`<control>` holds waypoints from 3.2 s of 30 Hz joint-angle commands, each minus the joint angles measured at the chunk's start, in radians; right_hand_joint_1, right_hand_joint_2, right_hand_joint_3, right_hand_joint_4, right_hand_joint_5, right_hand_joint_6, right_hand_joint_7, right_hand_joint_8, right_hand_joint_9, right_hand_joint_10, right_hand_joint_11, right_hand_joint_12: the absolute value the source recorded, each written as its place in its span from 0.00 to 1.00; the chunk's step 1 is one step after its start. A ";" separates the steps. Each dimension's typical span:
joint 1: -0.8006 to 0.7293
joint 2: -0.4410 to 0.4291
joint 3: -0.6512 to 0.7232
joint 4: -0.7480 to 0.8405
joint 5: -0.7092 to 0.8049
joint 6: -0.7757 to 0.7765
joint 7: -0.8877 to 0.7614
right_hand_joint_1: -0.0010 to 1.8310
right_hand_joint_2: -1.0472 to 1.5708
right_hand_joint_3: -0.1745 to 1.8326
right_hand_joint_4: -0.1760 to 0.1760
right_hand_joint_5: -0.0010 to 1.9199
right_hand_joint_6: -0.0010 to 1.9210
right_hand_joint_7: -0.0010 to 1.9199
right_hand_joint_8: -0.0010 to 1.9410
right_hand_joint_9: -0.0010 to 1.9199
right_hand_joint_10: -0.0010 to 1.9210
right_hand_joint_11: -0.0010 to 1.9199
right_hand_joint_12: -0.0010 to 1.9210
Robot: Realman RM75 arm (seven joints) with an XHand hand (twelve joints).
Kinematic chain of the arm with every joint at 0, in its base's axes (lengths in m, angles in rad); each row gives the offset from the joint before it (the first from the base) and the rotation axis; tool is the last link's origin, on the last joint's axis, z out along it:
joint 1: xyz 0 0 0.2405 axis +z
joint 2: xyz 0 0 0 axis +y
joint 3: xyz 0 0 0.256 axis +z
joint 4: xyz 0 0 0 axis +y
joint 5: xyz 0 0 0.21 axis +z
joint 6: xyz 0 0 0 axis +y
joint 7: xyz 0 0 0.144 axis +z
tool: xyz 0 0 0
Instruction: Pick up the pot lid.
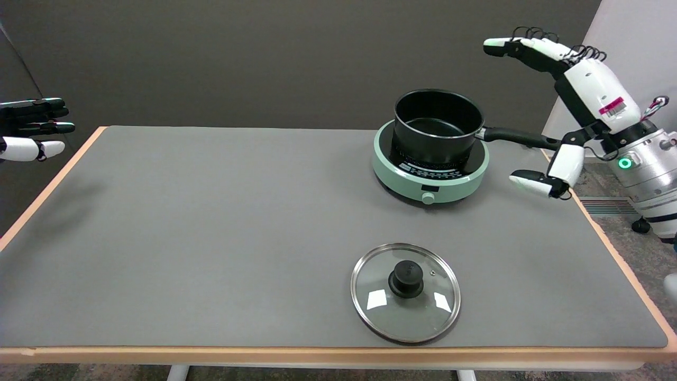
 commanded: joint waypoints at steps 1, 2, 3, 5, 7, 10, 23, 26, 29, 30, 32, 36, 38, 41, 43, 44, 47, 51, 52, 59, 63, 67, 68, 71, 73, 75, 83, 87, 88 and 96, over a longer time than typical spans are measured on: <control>0.050 -0.021 -0.126 0.004 0.012 -0.078 0.057 0.60 0.09 0.94 1.00 0.18 0.18 0.18 0.17 0.18 0.18 0.18 0.18; 0.047 -0.027 -0.141 0.004 0.018 -0.088 0.057 0.60 0.09 0.94 1.00 0.17 0.17 0.17 0.17 0.17 0.17 0.17 0.17; 0.043 -0.034 -0.152 0.004 0.020 -0.091 0.057 0.61 0.08 0.95 1.00 0.16 0.16 0.16 0.16 0.16 0.16 0.16 0.16; 0.031 -0.051 -0.168 0.005 0.022 -0.097 0.057 0.61 0.06 0.96 1.00 0.14 0.14 0.14 0.14 0.14 0.14 0.14 0.14; 0.010 -0.062 -0.170 0.012 0.015 -0.098 0.057 0.61 0.05 0.95 1.00 0.12 0.12 0.12 0.12 0.12 0.12 0.12 0.12; -0.020 -0.050 -0.152 0.012 0.023 -0.089 0.057 0.61 0.03 0.85 1.00 0.08 0.08 0.08 0.08 0.08 0.08 0.08 0.08; -0.016 -0.023 -0.078 0.005 -0.222 0.011 0.064 0.62 0.03 0.79 1.00 0.01 0.01 0.01 0.01 0.01 0.01 0.01 0.01; 0.004 -0.028 -0.059 -0.002 -0.221 0.049 0.064 0.62 0.03 0.77 1.00 0.02 0.02 0.02 0.02 0.02 0.02 0.02 0.02; 0.030 -0.056 -0.030 -0.014 -0.213 0.080 0.065 0.63 0.03 0.74 1.00 0.02 0.02 0.02 0.02 0.02 0.02 0.02 0.02; 0.037 -0.070 -0.012 -0.015 -0.212 0.086 0.065 0.63 0.03 0.73 1.00 0.03 0.03 0.03 0.03 0.03 0.03 0.03 0.03; 0.045 -0.097 0.039 -0.007 -0.212 0.090 0.065 0.63 0.04 0.70 1.00 0.04 0.04 0.04 0.04 0.04 0.04 0.04 0.04; 0.064 -0.126 0.104 0.004 -0.203 0.094 0.065 0.63 0.05 0.69 1.00 0.04 0.04 0.04 0.04 0.04 0.04 0.04 0.04; 0.073 -0.120 0.108 0.005 -0.201 0.084 0.065 0.63 0.05 0.69 1.00 0.04 0.04 0.04 0.04 0.04 0.04 0.04 0.04; 0.087 -0.113 0.113 0.006 -0.200 0.076 0.065 0.63 0.05 0.68 1.00 0.04 0.04 0.04 0.04 0.04 0.04 0.04 0.04; 0.090 -0.111 0.122 0.006 -0.193 0.076 0.065 0.63 0.05 0.68 1.00 0.04 0.04 0.04 0.04 0.04 0.04 0.04 0.04; 0.091 -0.110 0.126 0.006 -0.187 0.077 0.065 0.63 0.05 0.68 1.00 0.04 0.04 0.04 0.04 0.04 0.04 0.04 0.04; 0.091 -0.110 0.132 0.004 -0.181 0.086 0.065 0.63 0.05 0.67 1.00 0.04 0.04 0.04 0.04 0.04 0.04 0.04 0.04; 0.091 -0.110 0.134 0.002 -0.181 0.095 0.067 0.63 0.05 0.67 1.00 0.04 0.04 0.04 0.04 0.04 0.04 0.04 0.04; 0.089 -0.110 0.136 0.002 -0.181 0.096 0.068 0.63 0.06 0.67 1.00 0.04 0.04 0.04 0.04 0.04 0.04 0.04 0.04; 0.088 -0.094 0.143 0.004 -0.188 0.099 0.090 0.63 0.05 0.67 1.00 0.03 0.03 0.03 0.02 0.03 0.03 0.03 0.03; 0.090 -0.089 0.142 -0.001 -0.188 0.098 0.090 0.63 0.05 0.67 1.00 0.02 0.02 0.02 0.02 0.02 0.02 0.02 0.02; 0.090 -0.089 0.146 -0.010 -0.188 0.097 0.090 0.64 0.05 0.67 1.00 0.02 0.02 0.02 0.02 0.02 0.02 0.02 0.02; 0.090 -0.089 0.146 -0.011 -0.188 0.097 0.090 0.64 0.05 0.68 1.00 0.02 0.02 0.02 0.02 0.02 0.02 0.02 0.02; 0.091 -0.089 0.155 -0.017 -0.188 0.098 0.090 0.42 0.66 0.56 1.00 0.34 0.24 0.43 0.19 0.41 0.34 0.29 0.58; 0.091 -0.089 0.163 -0.023 -0.188 0.098 0.090 0.42 0.66 0.56 1.00 0.34 0.24 0.43 0.19 0.41 0.34 0.29 0.57; 0.091 -0.088 0.166 -0.027 -0.188 0.098 0.090 0.42 0.66 0.56 1.00 0.34 0.24 0.43 0.19 0.41 0.34 0.29 0.57; 0.095 -0.084 0.177 -0.040 -0.185 0.103 0.091 0.42 0.66 0.56 1.00 0.34 0.24 0.43 0.19 0.41 0.34 0.29 0.57; 0.082 -0.070 0.166 -0.043 -0.187 0.117 0.092 0.42 0.66 0.56 1.00 0.34 0.24 0.43 0.19 0.41 0.34 0.29 0.57; 0.078 -0.068 0.160 -0.045 -0.187 0.121 0.092 0.42 0.66 0.56 1.00 0.34 0.24 0.43 0.19 0.41 0.34 0.29 0.57; 0.077 -0.052 0.057 -0.102 -0.209 0.114 0.082 0.42 0.66 0.56 1.00 0.34 0.25 0.43 0.19 0.41 0.34 0.29 0.56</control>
